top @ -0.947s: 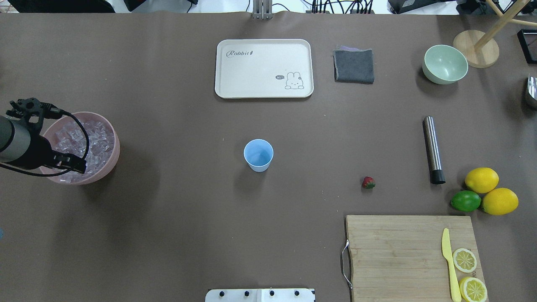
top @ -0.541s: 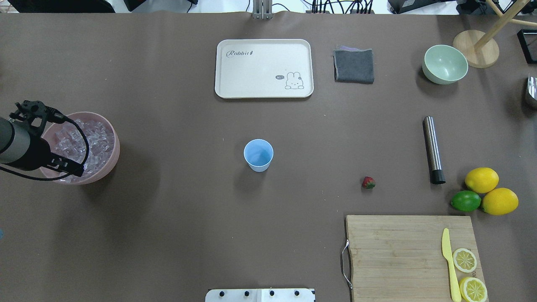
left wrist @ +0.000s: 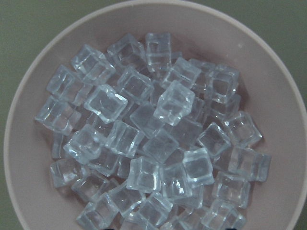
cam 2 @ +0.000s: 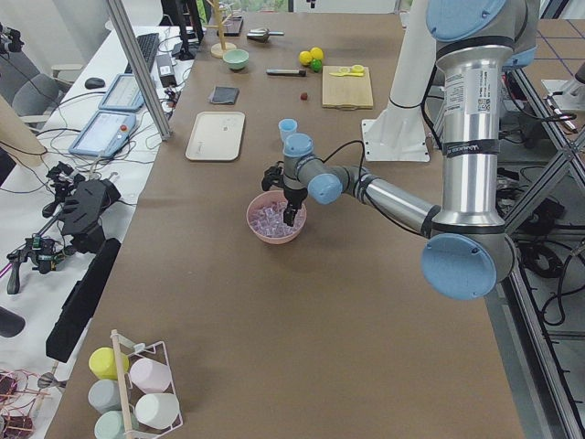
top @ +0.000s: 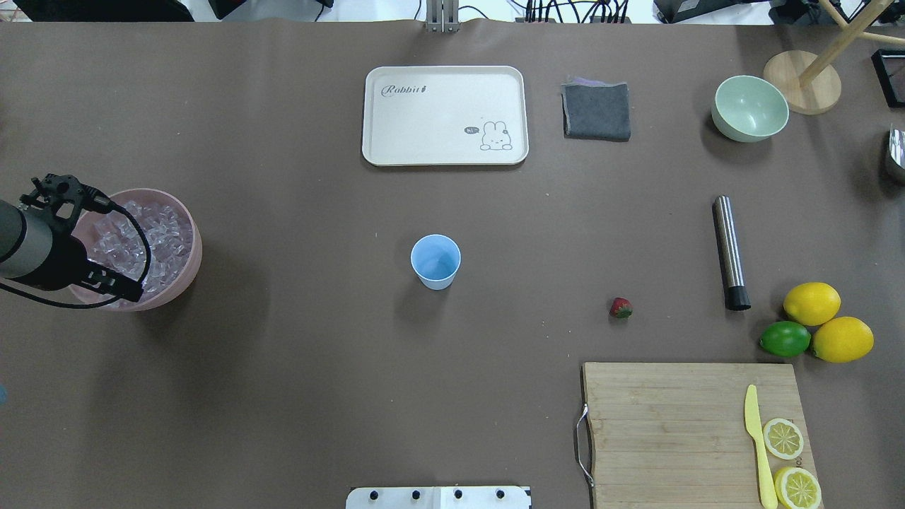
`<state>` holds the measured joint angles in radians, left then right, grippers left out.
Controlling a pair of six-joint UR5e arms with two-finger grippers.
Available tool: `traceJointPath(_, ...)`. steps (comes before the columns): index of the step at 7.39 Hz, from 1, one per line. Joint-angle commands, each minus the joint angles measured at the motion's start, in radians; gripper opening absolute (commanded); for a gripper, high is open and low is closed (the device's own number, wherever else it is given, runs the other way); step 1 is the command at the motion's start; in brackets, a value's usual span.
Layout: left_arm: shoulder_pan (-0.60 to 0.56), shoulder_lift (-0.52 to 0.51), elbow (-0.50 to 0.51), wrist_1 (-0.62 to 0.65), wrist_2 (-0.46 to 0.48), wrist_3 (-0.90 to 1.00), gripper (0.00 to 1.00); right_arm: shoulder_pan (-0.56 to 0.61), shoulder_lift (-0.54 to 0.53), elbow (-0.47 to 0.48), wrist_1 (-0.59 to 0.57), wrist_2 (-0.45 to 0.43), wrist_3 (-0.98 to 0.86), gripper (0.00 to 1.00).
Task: Mash ice and strawberries in cup
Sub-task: 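Close the left gripper on an ice cube in the bowl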
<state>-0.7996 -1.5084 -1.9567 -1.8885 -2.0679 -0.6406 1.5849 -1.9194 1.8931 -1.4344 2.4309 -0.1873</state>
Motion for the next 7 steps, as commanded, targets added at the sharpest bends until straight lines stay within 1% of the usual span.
traceJointPath(1, 0.000, 0.011, 0.012, -0.003, -0.015, -0.005, 0.80, 0.000, -0.001, 0.001, 0.000, 0.005, 0.000, 1.00)
traceJointPath(2, 0.000, 0.013, 0.013, -0.001, -0.027, -0.005, 0.78, 0.001, -0.001, 0.001, 0.000, 0.005, 0.000, 1.00)
traceJointPath(7, 0.000, -0.010, 0.036, 0.000, -0.029, -0.008, 0.75, 0.000, -0.001, 0.004, 0.000, 0.007, 0.002, 1.00)
